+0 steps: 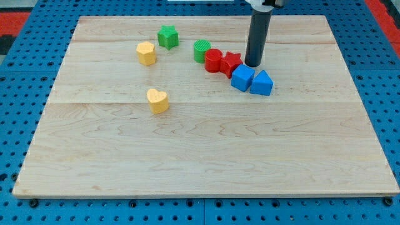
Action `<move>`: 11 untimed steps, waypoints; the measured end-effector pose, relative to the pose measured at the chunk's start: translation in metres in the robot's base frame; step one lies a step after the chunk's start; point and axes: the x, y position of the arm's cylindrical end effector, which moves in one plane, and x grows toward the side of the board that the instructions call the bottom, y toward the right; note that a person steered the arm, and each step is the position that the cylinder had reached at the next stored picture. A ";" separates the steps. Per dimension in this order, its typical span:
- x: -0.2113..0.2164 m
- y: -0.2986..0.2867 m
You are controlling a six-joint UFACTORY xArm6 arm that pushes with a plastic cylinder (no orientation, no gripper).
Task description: Push the red star into the green circle
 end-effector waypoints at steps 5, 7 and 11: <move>0.050 -0.046; 0.044 -0.078; -0.006 -0.102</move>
